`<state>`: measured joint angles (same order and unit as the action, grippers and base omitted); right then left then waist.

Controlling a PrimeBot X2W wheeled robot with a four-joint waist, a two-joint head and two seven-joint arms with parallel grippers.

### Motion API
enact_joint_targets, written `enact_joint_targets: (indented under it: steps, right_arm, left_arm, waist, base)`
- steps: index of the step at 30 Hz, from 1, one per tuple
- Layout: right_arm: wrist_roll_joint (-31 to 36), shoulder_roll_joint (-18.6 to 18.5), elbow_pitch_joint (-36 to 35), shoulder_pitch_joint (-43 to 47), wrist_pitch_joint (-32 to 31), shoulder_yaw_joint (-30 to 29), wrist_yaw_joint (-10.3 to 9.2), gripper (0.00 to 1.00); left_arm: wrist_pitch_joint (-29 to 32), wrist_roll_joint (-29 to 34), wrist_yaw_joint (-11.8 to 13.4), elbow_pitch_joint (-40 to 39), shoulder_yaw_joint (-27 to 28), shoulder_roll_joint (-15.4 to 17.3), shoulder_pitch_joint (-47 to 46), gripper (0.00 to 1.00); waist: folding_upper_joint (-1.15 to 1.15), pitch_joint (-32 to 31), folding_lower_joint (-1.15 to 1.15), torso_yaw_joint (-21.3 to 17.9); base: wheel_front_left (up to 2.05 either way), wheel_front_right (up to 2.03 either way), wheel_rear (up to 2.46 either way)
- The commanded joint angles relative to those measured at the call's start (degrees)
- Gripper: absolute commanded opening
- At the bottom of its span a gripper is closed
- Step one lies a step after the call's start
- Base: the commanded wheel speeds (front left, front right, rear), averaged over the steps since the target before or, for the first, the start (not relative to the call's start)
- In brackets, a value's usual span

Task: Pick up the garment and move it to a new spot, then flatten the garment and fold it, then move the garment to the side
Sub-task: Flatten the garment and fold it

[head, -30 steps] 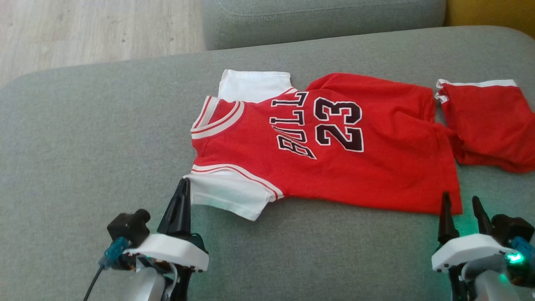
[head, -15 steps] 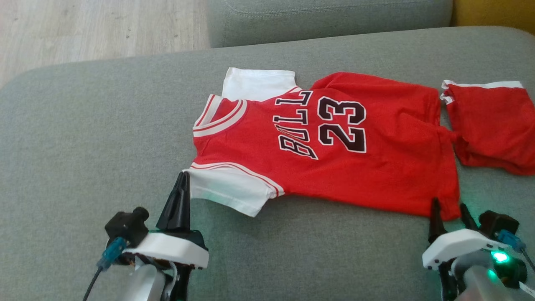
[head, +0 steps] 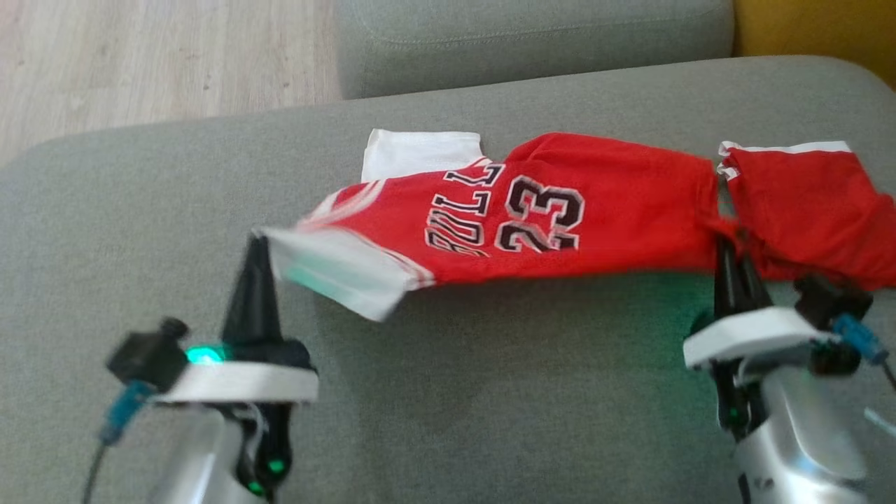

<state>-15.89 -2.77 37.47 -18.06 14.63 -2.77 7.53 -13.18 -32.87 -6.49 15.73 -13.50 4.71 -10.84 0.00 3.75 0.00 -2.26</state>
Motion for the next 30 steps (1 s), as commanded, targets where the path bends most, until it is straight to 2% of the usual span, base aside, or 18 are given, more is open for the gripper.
enact_joint_targets:
  steps: [1, 5, 10, 14, 19, 22, 23, 26, 28, 30]
  right_arm:
    - [1.46, -0.1, -6.87, -1.06, 0.36, 2.71, -0.04, 0.0]
    - [3.82, -0.1, -14.37, -1.71, 0.18, 3.88, -0.04, 0.0]
    - [7.41, -0.68, -26.91, -4.07, -4.12, 4.56, -0.04, 0.0]
    - [9.72, -2.87, -37.77, -4.6, -9.4, 5.03, -0.04, 0.0]
    - [10.64, -3.47, -52.31, -2.14, -17.81, 5.84, -0.04, 0.0]
    - [10.83, -3.47, -58.52, -1.12, -22.0, 5.23, -0.04, 0.0]
    - [9.81, -2.88, -60.95, -1.31, -23.76, 4.44, -0.04, 0.0]
    - [9.36, -3.01, -61.16, -3.07, -25.44, 3.15, -0.04, 0.0]
    - [7.63, -2.67, -59.25, -5.54, -26.44, 2.47, -0.04, 0.0]
    - [7.29, -3.84, -56.7, -9.56, -27.17, 2.68, -0.04, 0.0]
  left_arm:
    - [0.16, -1.58, 0.0, -5.73, 3.2, 1.52, -4.22, 0.0]
    - [1.49, -3.6, 0.22, -12.03, 5.06, 2.23, -7.15, 0.0]
    - [4.05, -6.86, 2.42, -23.14, 8.87, 2.87, -12.48, 0.0]
    - [7.64, -8.35, 5.06, -32.47, 10.88, 4.0, -14.41, 0.0]
    - [14.09, -7.24, 9.17, -46.14, 10.56, 5.84, -14.72, 0.0]
    - [17.4, -7.65, 11.59, -51.24, 10.87, 6.16, -15.95, 0.0]
    - [19.07, -7.54, 12.37, -52.2, 11.55, 7.13, -17.57, 0.0]
    - [20.7, -8.34, 12.92, -48.96, 12.73, 8.08, -21.13, 0.0]
    - [21.95, -9.09, 12.5, -44.03, 12.99, 9.05, -24.26, 0.0]
    - [23.18, -9.21, 12.46, -37.81, 13.2, 10.12, -28.26, 0.0]
  waist:
    - [0.0, -0.62, 0.0, -0.21]
    - [0.0, -1.35, 0.0, -0.27]
    - [0.0, -2.3, 0.0, -0.84]
    - [0.0, -2.67, 0.0, -1.18]
    - [0.0, -2.18, 0.0, -1.73]
    - [0.0, -1.33, 0.0, -1.71]
    - [0.0, -0.55, 0.0, -1.68]
    - [0.0, 1.62, 0.0, -1.39]
    - [0.0, 3.73, 0.0, -1.25]
    - [0.0, 6.97, 0.0, -1.08]
  base:
    - [0.0, 0.0, 0.0]
    - [0.0, 0.0, 0.0]
    - [0.0, 0.0, 0.0]
    - [0.0, 0.0, 0.0]
    - [0.0, 0.0, 0.0]
    - [0.0, 0.0, 0.0]
    - [0.0, 0.0, 0.0]
    - [0.0, 0.0, 0.0]
    - [0.0, 0.0, 0.0]
    - [0.0, 0.0, 0.0]
